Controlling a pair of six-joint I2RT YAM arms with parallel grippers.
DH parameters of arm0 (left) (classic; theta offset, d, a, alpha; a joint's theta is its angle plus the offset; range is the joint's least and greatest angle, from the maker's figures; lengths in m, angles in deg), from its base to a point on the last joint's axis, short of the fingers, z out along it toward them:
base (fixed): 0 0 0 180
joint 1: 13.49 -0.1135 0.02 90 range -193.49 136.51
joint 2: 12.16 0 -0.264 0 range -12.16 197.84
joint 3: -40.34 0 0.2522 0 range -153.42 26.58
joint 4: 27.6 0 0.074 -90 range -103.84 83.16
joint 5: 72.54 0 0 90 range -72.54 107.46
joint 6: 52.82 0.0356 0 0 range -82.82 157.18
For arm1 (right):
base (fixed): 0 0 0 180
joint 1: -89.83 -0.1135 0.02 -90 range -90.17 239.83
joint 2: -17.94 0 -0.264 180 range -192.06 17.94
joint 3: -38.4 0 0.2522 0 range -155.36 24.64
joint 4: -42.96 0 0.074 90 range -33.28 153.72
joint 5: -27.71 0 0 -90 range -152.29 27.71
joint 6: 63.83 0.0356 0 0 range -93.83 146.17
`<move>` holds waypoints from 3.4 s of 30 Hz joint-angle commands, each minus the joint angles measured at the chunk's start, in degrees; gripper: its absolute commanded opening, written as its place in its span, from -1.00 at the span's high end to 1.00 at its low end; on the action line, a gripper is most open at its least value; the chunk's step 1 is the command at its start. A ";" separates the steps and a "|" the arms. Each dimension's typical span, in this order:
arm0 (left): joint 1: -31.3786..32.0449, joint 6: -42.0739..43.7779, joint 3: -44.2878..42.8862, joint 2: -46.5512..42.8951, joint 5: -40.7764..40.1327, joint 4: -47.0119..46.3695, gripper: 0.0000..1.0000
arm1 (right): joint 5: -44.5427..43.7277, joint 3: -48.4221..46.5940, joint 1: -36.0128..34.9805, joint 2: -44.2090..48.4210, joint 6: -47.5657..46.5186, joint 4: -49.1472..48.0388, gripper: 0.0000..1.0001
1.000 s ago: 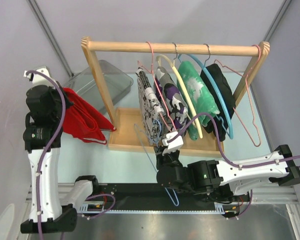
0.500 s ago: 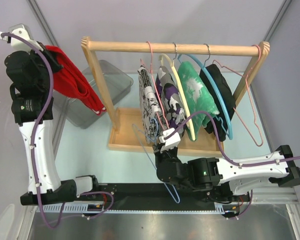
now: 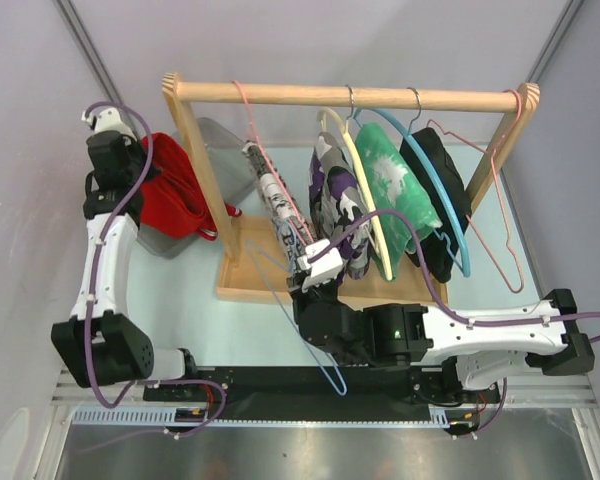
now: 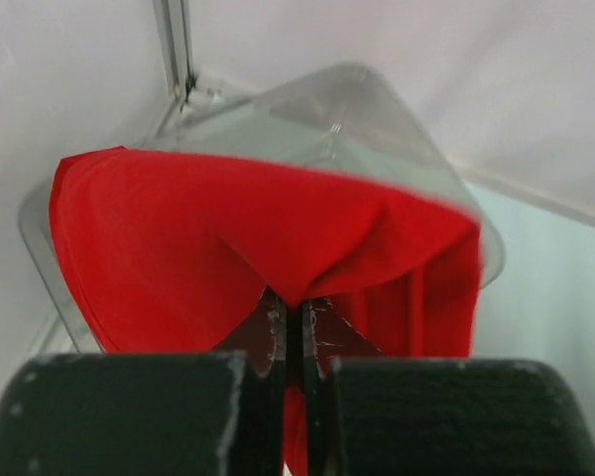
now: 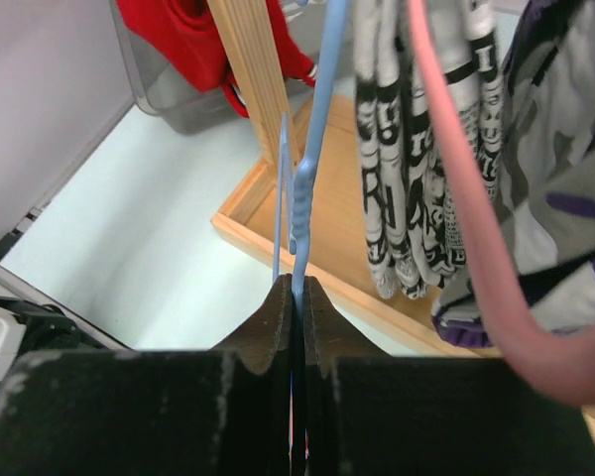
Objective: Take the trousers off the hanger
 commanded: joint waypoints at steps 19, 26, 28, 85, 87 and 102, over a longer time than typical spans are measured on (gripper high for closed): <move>-1.49 -10.18 10.82 -21.50 13.90 1.55 -0.37 | -1.88 7.38 -8.15 14.33 1.58 1.93 1.00; -1.40 -15.62 12.41 -35.67 23.47 1.74 -0.18 | 1.10 11.69 -14.83 20.66 -4.38 0.27 1.00; -0.70 -19.82 13.81 -37.61 29.97 -0.98 -0.08 | 2.86 12.22 -15.80 21.46 -7.10 -2.20 1.00; 51.42 4.14 -4.56 -13.27 -27.49 -5.83 0.86 | -29.23 -16.43 -18.12 7.93 -70.40 -46.94 1.00; 51.42 4.58 -4.47 -14.15 -29.07 -4.77 0.87 | -28.25 -18.00 -15.21 6.00 -70.14 -46.24 1.00; 51.42 0.99 -3.33 -21.44 -20.21 -1.08 0.17 | -6.46 -41.39 5.81 -11.49 -44.91 -12.22 1.00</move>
